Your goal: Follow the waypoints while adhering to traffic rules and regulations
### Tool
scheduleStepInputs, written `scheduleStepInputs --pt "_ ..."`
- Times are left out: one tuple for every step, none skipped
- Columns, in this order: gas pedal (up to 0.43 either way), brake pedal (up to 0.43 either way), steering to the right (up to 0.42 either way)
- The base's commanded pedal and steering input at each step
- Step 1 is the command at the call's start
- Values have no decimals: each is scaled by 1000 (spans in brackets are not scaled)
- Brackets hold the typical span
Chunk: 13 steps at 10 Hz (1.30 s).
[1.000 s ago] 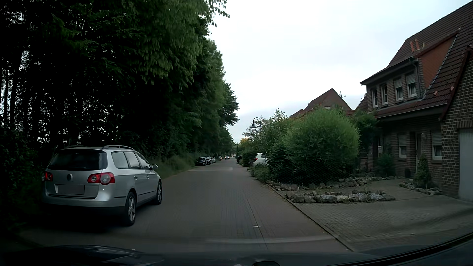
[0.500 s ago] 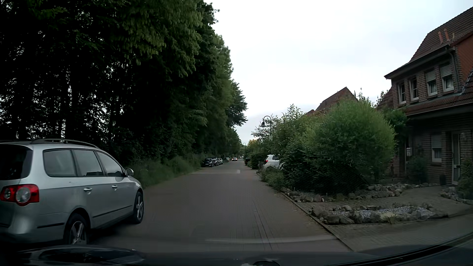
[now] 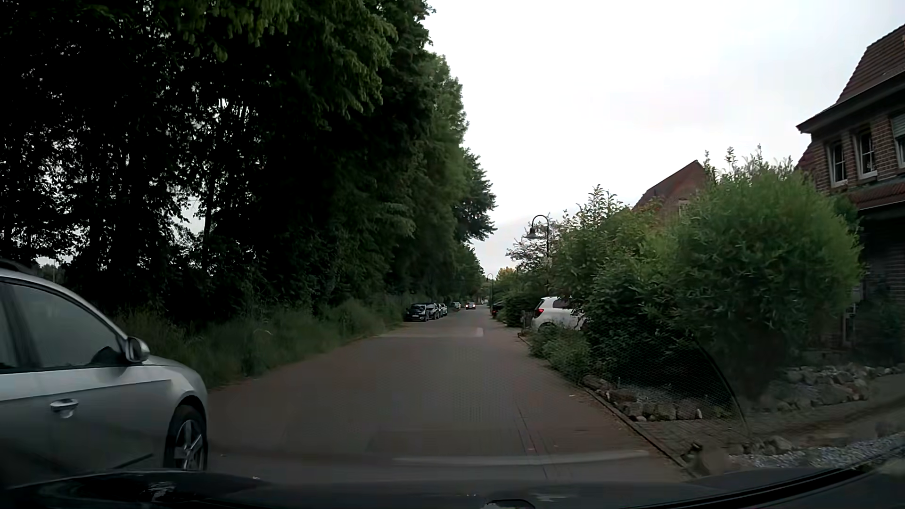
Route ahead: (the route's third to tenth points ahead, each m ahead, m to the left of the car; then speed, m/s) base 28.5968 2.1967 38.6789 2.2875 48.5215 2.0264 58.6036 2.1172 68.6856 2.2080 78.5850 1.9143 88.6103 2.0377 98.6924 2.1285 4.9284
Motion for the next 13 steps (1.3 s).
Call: scheduleStepInputs --pt "118 0 -68" --pt "118 0 -61" --pt "118 0 -46" --pt "118 0 -32" --pt "118 0 -25" --pt "118 0 -22" --pt "118 0 -14" --pt "118 0 -1" --pt "118 0 9" --pt "118 0 8" --pt "118 0 2" --pt "118 0 3" --pt "118 0 7"
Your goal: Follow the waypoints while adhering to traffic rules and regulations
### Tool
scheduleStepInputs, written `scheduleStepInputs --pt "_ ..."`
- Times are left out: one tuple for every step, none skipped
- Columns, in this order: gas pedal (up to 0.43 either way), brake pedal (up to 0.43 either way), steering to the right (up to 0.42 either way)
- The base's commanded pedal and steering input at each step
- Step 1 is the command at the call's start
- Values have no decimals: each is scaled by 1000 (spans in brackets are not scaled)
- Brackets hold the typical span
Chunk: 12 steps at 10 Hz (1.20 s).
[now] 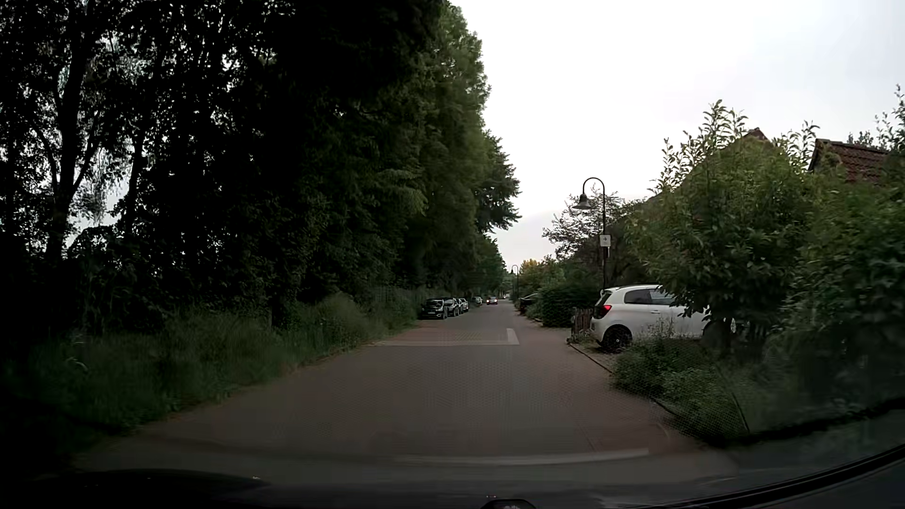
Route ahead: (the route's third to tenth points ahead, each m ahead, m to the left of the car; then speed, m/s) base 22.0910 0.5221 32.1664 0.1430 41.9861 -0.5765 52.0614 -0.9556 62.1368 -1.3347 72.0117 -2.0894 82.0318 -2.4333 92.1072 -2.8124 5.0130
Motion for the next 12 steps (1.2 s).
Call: scheduleStepInputs --pt "118 0 11" --pt "118 0 11" --pt "118 0 8" --pt "118 0 4" --pt "118 0 4" --pt "118 0 7" --pt "118 0 13" --pt "118 0 17" --pt "118 0 17" --pt "110 0 18" --pt "110 0 23" --pt "110 0 27"
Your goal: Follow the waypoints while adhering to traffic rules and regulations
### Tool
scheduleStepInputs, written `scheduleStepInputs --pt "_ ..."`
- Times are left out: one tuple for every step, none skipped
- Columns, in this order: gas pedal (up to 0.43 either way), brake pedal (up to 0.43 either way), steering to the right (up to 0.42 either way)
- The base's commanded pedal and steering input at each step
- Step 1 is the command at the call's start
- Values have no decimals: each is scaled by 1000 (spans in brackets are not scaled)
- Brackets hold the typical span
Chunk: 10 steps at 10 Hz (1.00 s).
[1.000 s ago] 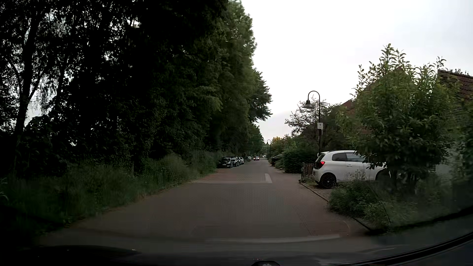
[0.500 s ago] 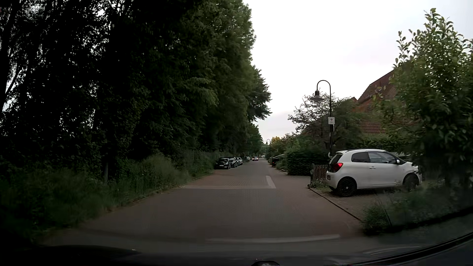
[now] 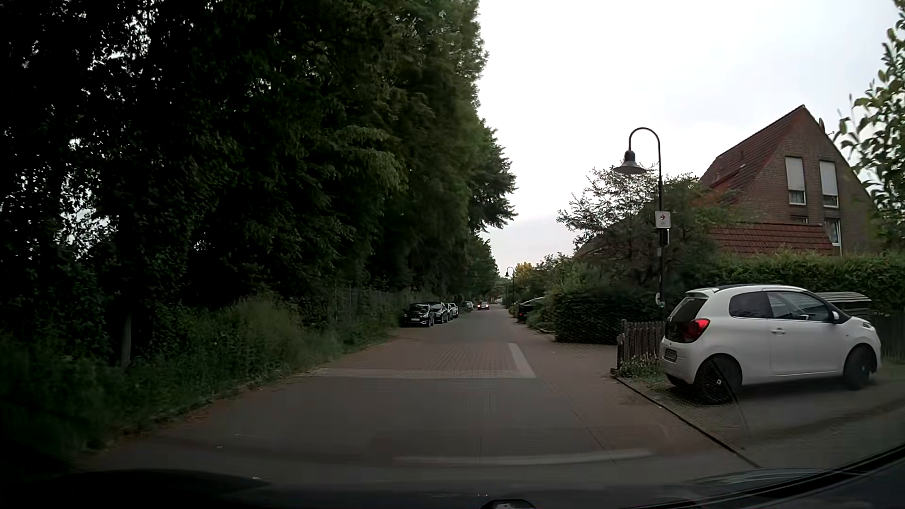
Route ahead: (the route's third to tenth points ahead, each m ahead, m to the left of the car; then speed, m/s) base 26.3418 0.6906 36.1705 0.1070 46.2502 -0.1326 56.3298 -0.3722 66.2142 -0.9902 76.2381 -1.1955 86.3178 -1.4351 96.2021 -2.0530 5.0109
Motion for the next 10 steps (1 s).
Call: scheduleStepInputs --pt "110 0 27" --pt "110 0 21" --pt "110 0 13" --pt "110 0 14" --pt "110 0 15" --pt "110 0 11" --pt "110 0 6" --pt "110 0 2" --pt "110 0 2" --pt "110 0 2"
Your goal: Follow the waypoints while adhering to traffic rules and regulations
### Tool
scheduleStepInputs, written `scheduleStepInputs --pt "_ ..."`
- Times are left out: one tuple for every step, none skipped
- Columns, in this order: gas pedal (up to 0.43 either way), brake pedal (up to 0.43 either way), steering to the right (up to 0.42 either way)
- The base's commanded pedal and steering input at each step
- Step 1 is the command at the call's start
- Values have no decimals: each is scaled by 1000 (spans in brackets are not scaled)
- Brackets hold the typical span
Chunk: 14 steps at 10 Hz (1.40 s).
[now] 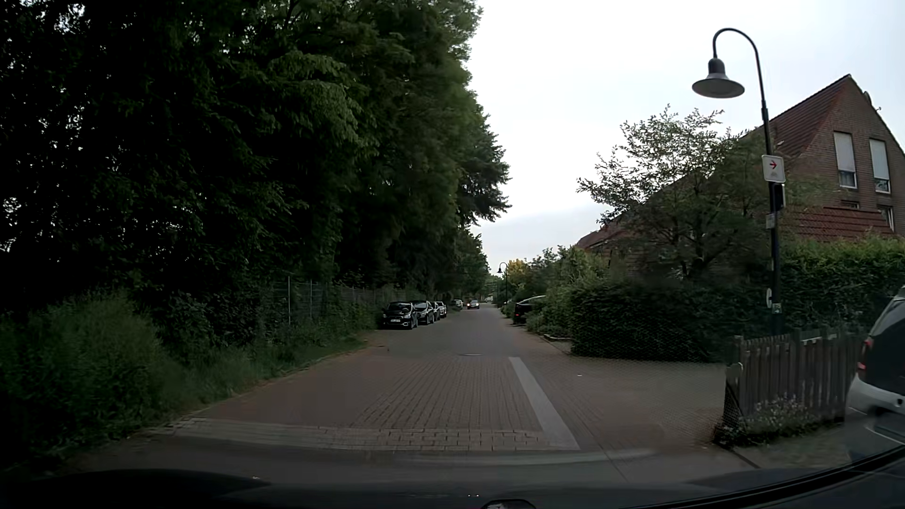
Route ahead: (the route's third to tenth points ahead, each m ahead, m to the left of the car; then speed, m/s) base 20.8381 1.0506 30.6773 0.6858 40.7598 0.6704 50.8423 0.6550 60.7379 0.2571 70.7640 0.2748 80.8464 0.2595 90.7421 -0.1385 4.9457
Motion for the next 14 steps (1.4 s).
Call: scheduleStepInputs --pt "110 0 2" --pt "110 0 1" --pt "110 0 1" --pt "98 0 2" --pt "98 0 8" --pt "98 0 13" --pt "98 0 15" --pt "98 0 13" --pt "98 0 12" --pt "118 0 6" --pt "67 0 -1" --pt "67 0 6" --pt "67 0 20" --pt "67 0 23"
